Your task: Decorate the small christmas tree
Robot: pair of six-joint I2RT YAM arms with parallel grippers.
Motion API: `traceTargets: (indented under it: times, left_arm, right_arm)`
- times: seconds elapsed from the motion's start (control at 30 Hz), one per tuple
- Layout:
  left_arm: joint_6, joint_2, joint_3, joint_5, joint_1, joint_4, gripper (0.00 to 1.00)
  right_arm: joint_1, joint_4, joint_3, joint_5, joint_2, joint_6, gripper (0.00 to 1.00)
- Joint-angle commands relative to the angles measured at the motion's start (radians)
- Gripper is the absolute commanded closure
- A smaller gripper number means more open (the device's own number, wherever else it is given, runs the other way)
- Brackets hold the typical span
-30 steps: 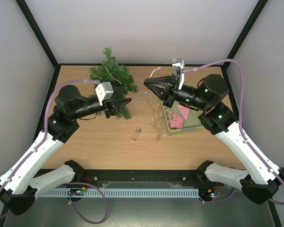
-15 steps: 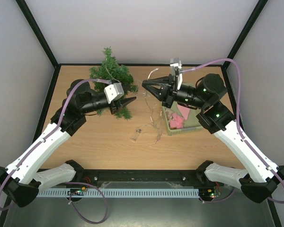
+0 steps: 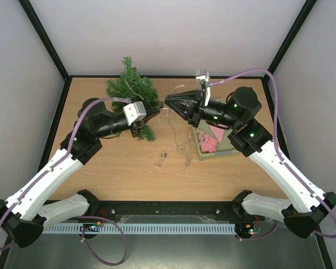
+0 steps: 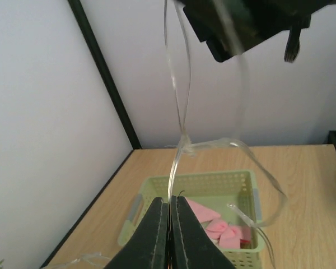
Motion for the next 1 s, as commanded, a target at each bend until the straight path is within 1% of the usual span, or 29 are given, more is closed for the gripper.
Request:
traceTargets:
  times: [0.0,0.07,0.17,0.27,0.33,0.37,0.47,0.63,0.77,0.87,0.97]
  left_arm:
    - [-0.151,-0.089,-0.083,-0.109,-0.004,0.19,0.98]
    - [-0.223,-0.112,-0.114,-0.163,-0.004,0.241,0.98]
    - [-0.3,-0.138,-0.122,-0.238,-0.004,0.243,0.98]
    - [-0.376,-0.17,-0.123,-0.317,-0.003,0.257,0.98]
    - [-0.416,-0.178,-0.122,-0.336,-0.003,0.257,0.98]
    - [-0.432,-0.181,-0.122,-0.341,-0.002,0.255,0.98]
    - [-0.473,-0.185,-0.125,-0.35,-0.003,0.254,0.97]
    - [-0.516,-0.194,-0.13,-0.375,-0.003,0.244,0.98]
    - [-0.534,-0.202,-0.132,-0.392,-0.003,0.231,0.98]
    - [-0.551,-0.207,-0.138,-0.396,-0.003,0.236,0.98]
    - [-0.557,-0.212,-0.146,-0.396,-0.004,0.244,0.98]
  right_arm:
    - [0.0,-0.074,-0.012,0.113,-0.017,-0.075,0.84]
    - [0.0,-0.082,-0.065,0.163,-0.039,-0.099,0.74]
    - [0.0,-0.035,-0.184,0.233,-0.106,-0.106,0.55]
    - [0.0,0.017,-0.313,0.295,-0.193,-0.144,0.43]
    - [0.0,0.042,-0.389,0.327,-0.239,-0.189,0.38]
    - [0.0,0.049,-0.419,0.342,-0.253,-0.215,0.37]
    - [0.0,0.119,-0.526,0.307,-0.287,-0.309,0.37]
    - [0.0,0.219,-0.65,0.291,-0.283,-0.342,0.36]
    - [0.003,0.301,-0.731,0.34,-0.239,-0.333,0.36]
    - [0.016,0.373,-0.776,0.361,-0.182,-0.347,0.37]
    - [0.052,0.433,-0.793,0.342,-0.106,-0.387,0.38]
